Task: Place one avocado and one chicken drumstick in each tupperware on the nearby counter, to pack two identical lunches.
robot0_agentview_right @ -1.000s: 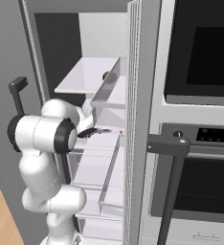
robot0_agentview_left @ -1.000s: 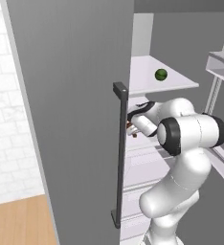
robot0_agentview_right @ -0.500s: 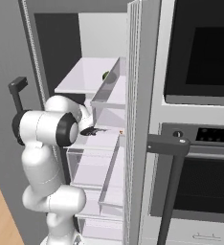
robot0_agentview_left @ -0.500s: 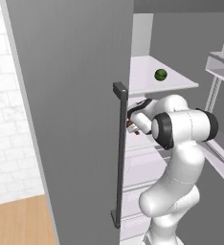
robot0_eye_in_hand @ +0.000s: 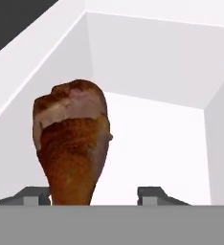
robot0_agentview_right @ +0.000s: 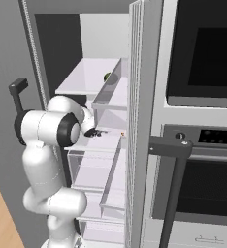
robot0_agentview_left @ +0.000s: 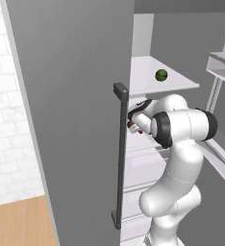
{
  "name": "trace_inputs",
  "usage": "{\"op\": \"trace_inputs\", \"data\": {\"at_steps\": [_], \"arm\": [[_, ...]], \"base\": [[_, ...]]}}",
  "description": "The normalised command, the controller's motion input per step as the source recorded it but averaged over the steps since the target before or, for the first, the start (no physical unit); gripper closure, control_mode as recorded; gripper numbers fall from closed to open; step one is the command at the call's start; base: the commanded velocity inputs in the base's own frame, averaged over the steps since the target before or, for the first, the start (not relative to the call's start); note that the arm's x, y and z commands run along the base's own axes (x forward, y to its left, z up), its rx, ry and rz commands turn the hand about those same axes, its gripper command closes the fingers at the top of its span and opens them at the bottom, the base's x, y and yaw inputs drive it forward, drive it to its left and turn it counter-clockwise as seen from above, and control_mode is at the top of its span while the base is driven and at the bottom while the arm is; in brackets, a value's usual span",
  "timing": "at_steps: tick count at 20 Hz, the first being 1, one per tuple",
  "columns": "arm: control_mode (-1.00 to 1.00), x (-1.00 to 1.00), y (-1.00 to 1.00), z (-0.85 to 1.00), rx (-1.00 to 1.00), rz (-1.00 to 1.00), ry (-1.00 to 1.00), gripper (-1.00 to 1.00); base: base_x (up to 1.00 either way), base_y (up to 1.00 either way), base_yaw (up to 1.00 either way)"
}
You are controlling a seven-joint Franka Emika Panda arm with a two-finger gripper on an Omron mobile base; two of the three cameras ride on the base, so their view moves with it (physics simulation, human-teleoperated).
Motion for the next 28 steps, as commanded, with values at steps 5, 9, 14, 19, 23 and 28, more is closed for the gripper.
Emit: {"op": "trace_inputs", "data": {"at_steps": [5,9,14,19,23,28], "arm": [[-1.00,-0.52,0.00,-0.13,0.00,0.03,0.24,1.00],[-1.00,-0.89,0.00,-0.02,0.00,0.10,0.08,1.00],[-1.00,-1.00,0.00,0.12,0.00,0.08,-0.11,1.00],[-1.00,-1.00,0.00,0.87,0.00,0.00,-0.11,1.00],[-1.00,-1.00,0.00,1.00,0.00,-0.01,-0.02,1.00],[-1.00,-1.00,0.00,0.91,0.00,-0.09,0.00,1.00]], "base": [[0.00,0.00,0.00],[0.00,0.00,0.00],[0.00,0.00,0.00],[0.00,0.00,0.00],[0.00,0.00,0.00],[0.00,0.00,0.00]]}}
